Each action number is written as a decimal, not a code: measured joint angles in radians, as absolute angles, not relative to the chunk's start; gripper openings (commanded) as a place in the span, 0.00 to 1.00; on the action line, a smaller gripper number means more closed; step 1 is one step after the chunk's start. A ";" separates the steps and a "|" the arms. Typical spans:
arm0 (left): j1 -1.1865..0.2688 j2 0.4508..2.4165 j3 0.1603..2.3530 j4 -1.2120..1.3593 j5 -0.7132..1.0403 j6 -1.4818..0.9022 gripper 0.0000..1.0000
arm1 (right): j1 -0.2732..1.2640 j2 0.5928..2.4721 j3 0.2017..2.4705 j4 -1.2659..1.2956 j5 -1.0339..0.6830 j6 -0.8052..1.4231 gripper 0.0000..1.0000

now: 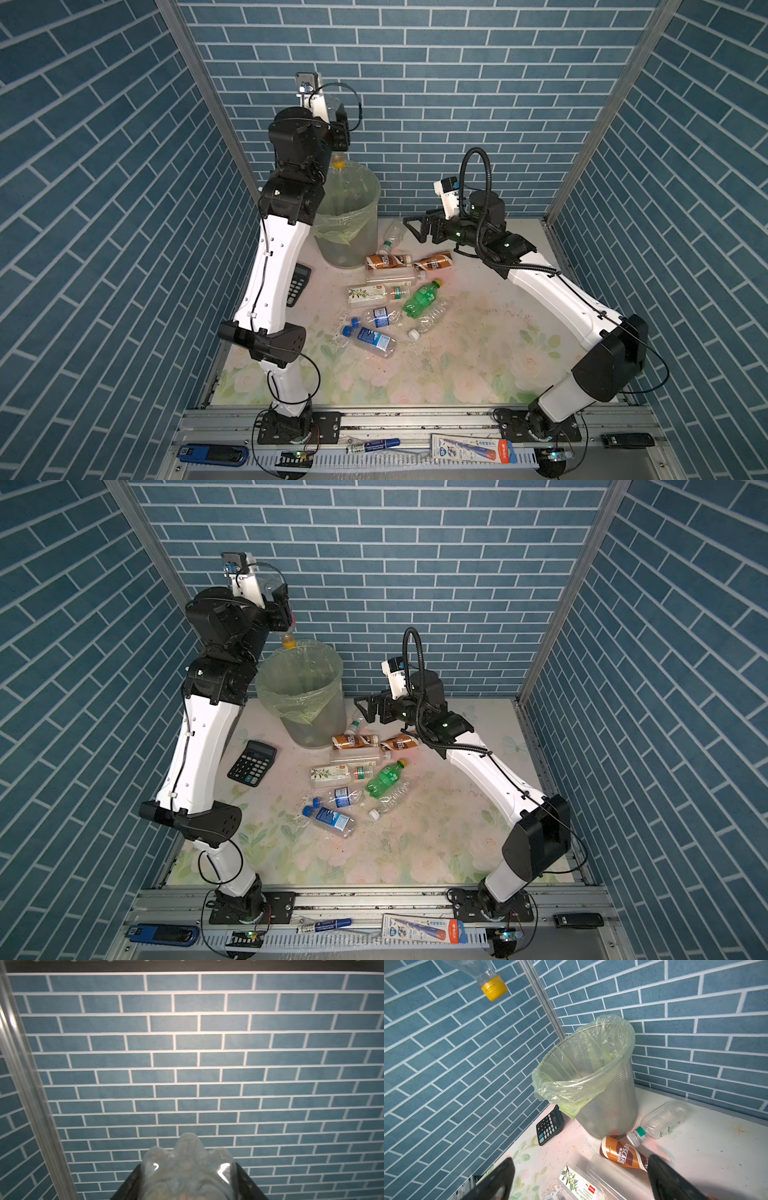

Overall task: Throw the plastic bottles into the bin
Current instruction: 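Open the left gripper to drop the bottle into the bin, then bring the left arm back while the right gripper moves to a brown Nescafe bottle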

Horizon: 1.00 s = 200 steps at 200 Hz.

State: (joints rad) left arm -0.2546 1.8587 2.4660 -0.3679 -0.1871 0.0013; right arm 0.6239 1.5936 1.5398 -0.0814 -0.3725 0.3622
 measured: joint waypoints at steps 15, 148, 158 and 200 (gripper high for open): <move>-0.198 1.933 2.512 -0.387 -0.179 -0.038 0.73 | 0.624 1.594 1.539 -0.079 -0.374 0.363 0.99; -0.281 1.868 2.376 -0.587 -0.080 -0.126 0.99 | 0.630 1.559 1.393 -0.067 -0.350 0.400 0.99; -0.311 1.842 2.352 -0.579 -0.081 -0.127 0.99 | 0.630 1.542 1.374 -0.068 -0.334 0.405 0.99; -0.441 1.776 2.148 -0.578 -0.080 -0.132 0.99 | 0.617 1.476 1.301 -0.099 -0.238 0.414 0.99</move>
